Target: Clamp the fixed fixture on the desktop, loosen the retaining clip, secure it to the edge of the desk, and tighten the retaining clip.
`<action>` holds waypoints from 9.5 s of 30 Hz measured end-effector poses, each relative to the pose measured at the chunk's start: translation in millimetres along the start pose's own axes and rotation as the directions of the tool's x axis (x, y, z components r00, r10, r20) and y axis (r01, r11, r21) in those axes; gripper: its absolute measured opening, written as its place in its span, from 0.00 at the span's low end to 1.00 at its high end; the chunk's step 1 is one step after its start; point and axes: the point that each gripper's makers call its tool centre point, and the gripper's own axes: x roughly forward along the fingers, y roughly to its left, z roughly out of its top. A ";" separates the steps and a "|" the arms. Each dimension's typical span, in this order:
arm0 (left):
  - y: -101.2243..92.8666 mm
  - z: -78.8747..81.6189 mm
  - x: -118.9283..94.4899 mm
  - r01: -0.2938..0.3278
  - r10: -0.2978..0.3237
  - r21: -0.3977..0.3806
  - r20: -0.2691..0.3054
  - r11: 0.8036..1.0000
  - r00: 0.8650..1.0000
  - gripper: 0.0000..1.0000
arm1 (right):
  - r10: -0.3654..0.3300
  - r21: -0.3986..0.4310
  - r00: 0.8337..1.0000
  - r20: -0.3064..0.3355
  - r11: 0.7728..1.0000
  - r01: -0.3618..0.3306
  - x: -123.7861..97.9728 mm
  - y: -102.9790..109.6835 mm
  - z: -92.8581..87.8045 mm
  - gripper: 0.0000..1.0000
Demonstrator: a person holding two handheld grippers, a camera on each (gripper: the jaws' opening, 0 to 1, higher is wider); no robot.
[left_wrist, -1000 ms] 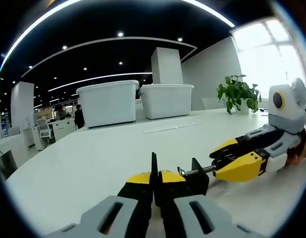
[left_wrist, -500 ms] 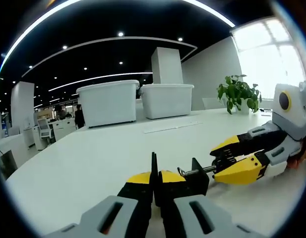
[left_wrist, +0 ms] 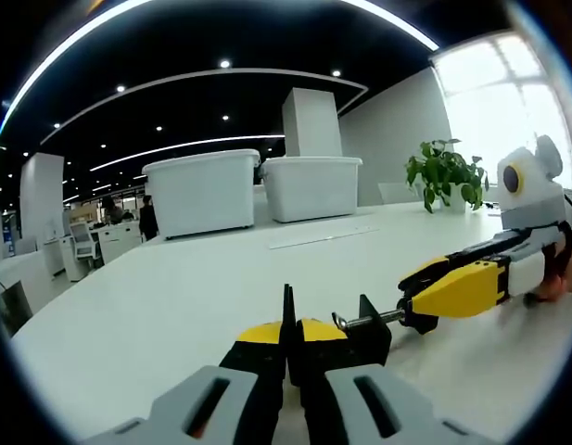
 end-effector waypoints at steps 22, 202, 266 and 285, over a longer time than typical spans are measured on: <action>-0.6 -1.6 -0.7 -0.001 0.001 0.003 -0.003 1.000 1.000 0.05 | -0.012 -0.225 1.000 0.008 0.974 0.013 0.1 7.0 -4.4 0.23; 2.9 -6.3 -0.3 -0.019 0.019 0.028 -0.026 0.999 0.999 0.05 | 0.032 -0.209 0.995 0.090 0.978 -0.012 -1.2 16.9 13.6 0.29; 1.3 -9.0 -0.4 -0.015 0.017 0.043 -0.040 0.999 0.999 0.05 | -0.003 -0.268 1.000 0.001 0.964 0.003 6.3 7.4 -6.4 0.23; 2.4 -9.0 1.0 -0.019 0.021 0.041 -0.041 0.999 0.999 0.05 | -0.035 -0.304 0.999 -0.032 0.952 0.024 9.6 -0.8 -11.3 0.30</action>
